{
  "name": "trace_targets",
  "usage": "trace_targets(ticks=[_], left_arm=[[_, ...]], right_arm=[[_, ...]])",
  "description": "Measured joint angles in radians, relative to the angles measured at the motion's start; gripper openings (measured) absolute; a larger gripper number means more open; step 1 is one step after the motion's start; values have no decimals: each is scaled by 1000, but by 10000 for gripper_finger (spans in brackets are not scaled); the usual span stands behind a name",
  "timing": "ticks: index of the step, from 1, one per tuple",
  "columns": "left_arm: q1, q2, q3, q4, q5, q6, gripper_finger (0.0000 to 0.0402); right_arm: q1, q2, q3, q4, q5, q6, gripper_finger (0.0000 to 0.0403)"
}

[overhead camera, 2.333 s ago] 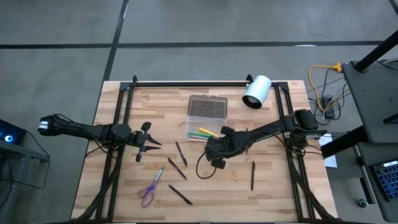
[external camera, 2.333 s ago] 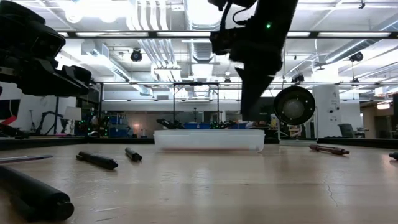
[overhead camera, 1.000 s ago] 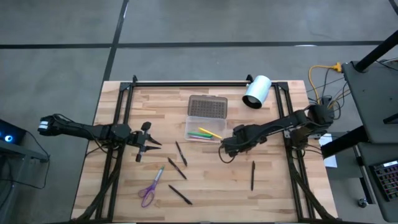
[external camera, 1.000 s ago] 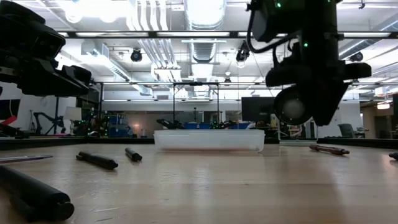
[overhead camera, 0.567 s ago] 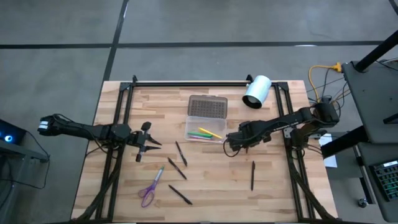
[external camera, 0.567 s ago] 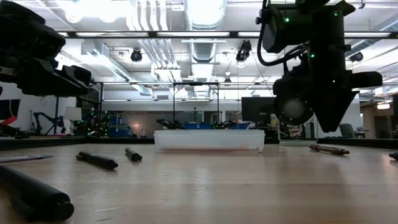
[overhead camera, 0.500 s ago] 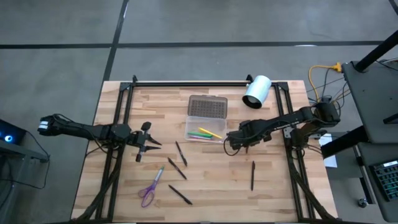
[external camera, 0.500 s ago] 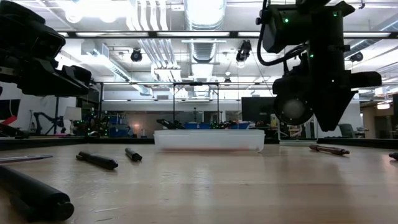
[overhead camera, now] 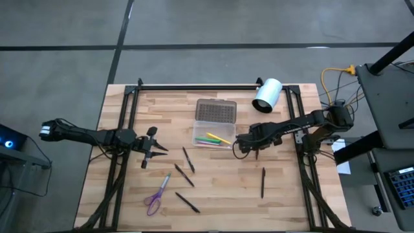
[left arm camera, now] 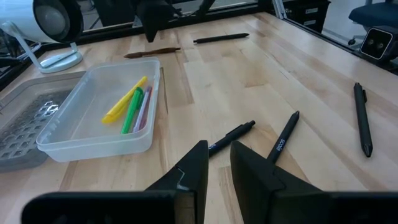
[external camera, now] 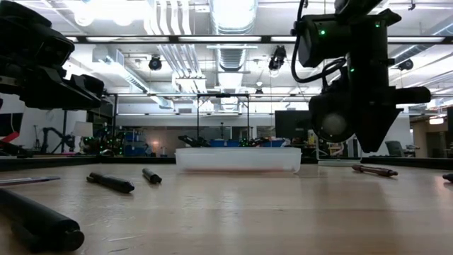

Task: Pick & place school supplies into a supply box
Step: Put the brown pen into the black supply box

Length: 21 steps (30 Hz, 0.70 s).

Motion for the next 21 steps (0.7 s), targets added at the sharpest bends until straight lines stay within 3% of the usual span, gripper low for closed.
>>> trace_targets(ticks=[10,21], left_arm=[[0,0,0,0,0,0,54],[0,0,0,0,0,0,54]], right_arm=[[-4,0,-16,33,60,-11,47],[-4,14,-51,71,59,-9,47]])
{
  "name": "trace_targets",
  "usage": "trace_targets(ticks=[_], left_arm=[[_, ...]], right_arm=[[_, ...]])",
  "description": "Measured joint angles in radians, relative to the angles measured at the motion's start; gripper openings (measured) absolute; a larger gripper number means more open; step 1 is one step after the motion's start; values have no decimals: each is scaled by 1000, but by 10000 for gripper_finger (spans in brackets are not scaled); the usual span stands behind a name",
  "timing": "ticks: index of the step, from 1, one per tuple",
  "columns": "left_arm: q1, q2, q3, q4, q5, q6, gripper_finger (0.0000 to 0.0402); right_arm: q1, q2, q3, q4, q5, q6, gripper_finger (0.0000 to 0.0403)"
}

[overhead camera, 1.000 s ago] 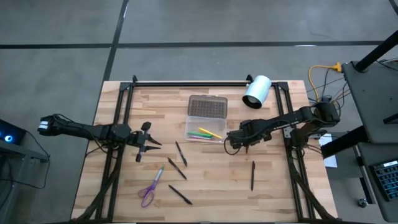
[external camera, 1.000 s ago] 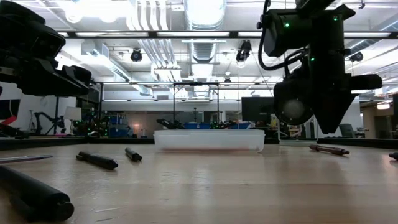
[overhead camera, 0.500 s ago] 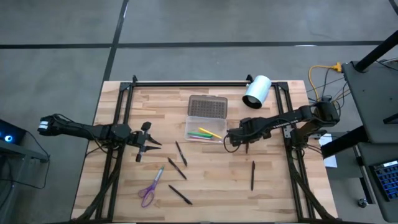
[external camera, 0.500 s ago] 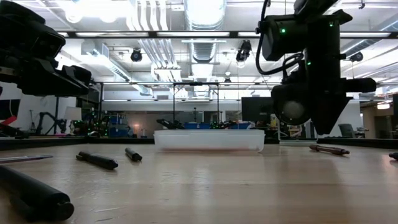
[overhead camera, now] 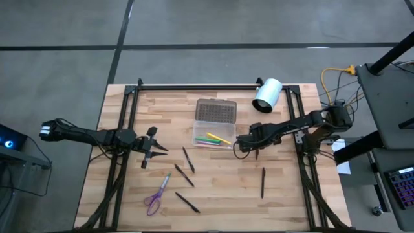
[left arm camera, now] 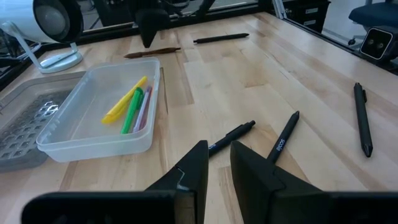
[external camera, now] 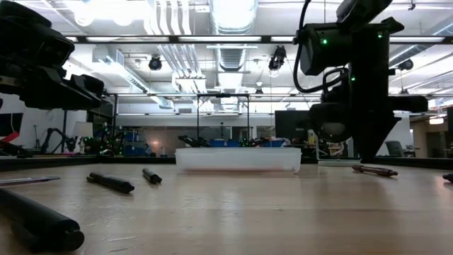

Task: Pick & place school supplies into a supply box
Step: Put the brown pen into the black supply box

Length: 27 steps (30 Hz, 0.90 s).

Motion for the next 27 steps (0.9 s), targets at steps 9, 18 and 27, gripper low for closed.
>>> trace_targets(ticks=[9,18,27], left_arm=[[0,0,0,0,0,0,54],[0,0,0,0,0,0,54],[0,0,0,0,0,0,54]], right_arm=[[0,-1,-60,112,-26,0,47],[1,-1,-65,115,-27,0,47],[0,8,-71,114,-31,0,47]])
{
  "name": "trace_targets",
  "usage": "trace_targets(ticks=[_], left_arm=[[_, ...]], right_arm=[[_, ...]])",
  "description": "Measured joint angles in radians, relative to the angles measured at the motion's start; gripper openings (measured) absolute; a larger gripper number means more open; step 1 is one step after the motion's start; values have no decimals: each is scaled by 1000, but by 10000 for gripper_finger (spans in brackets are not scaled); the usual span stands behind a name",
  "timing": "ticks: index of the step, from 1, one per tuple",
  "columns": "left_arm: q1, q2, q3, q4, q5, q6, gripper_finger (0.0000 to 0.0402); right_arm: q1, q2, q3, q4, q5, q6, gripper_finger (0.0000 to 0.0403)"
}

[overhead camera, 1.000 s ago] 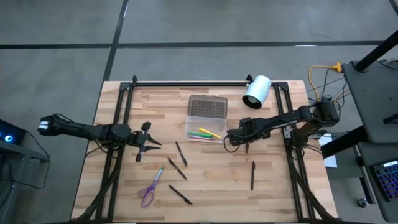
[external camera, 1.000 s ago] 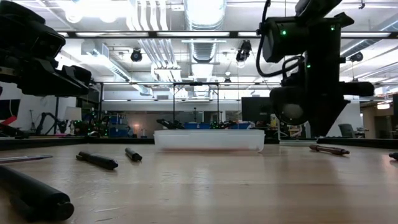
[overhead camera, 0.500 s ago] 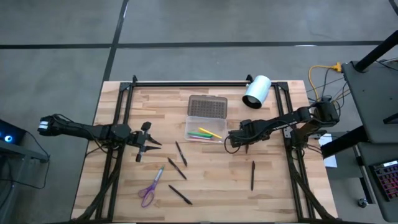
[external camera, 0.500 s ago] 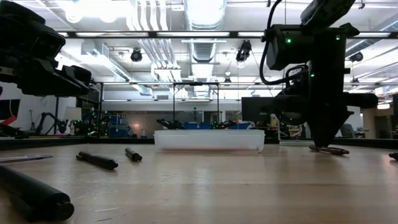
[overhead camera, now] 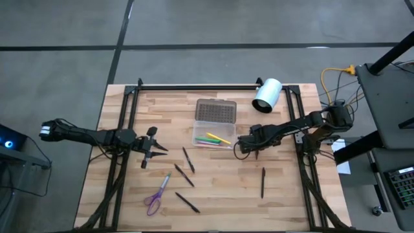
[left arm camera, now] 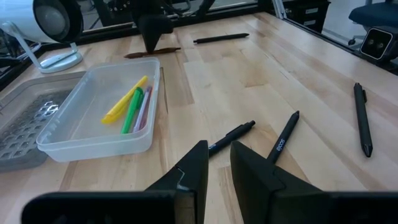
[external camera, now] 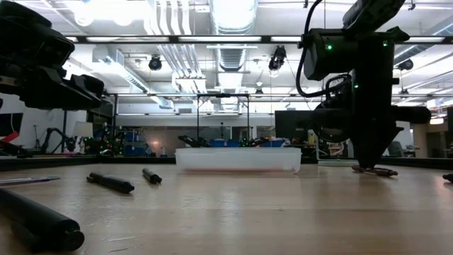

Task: Pick & place school supplies into a supply box
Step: Put the brown pen into the black supply box

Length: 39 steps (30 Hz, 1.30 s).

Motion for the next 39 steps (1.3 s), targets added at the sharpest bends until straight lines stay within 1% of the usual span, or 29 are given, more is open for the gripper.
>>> trace_targets(ticks=[6,11,17,19,23,32,36,39], left_arm=[[0,0,0,0,0,0,54],[0,0,0,0,0,0,54],[0,0,0,0,0,0,54],[0,0,0,0,0,0,54],[0,0,0,0,0,0,54],[0,0,0,0,0,0,54],[0,0,0,0,0,0,54],[0,0,0,0,0,0,54]], right_arm=[[-9,54,1,2,-38,-3,48],[-12,59,1,2,-40,-12,48],[-12,58,0,2,-40,-104,47],[-12,58,0,2,-40,-106,42],[-12,58,0,0,-39,-109,20],[0,50,26,-23,12,-137,15],[30,54,40,-36,63,-173,14],[57,54,47,-28,125,-213,13]])
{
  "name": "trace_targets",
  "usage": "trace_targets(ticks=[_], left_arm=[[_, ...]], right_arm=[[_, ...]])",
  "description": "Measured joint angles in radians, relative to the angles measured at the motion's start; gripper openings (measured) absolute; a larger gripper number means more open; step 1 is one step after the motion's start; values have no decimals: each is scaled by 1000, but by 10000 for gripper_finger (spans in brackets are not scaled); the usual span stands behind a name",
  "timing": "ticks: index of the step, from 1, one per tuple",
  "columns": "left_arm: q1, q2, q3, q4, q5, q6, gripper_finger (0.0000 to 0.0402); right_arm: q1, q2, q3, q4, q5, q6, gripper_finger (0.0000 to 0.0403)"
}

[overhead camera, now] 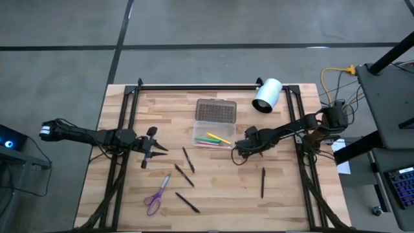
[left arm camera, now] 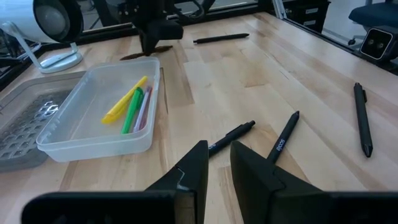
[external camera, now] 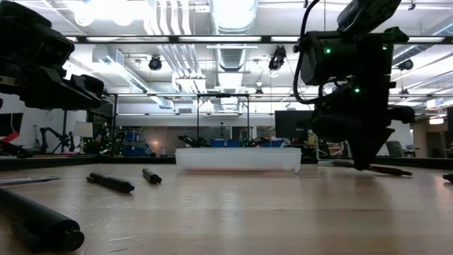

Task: Pick & place school supplies into a supply box
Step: Put the brown pen into the black supply box

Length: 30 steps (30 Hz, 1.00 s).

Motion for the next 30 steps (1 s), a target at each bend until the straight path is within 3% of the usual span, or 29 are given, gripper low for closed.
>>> trace_targets(ticks=[8,17,30], left_arm=[[0,0,0,0,0,0,54],[0,0,0,0,0,0,54],[0,0,0,0,0,0,54]], right_arm=[[96,-1,36,-4,187,-47,13],[129,-2,148,-7,449,-312,12],[129,-1,207,90,582,-630,12]])
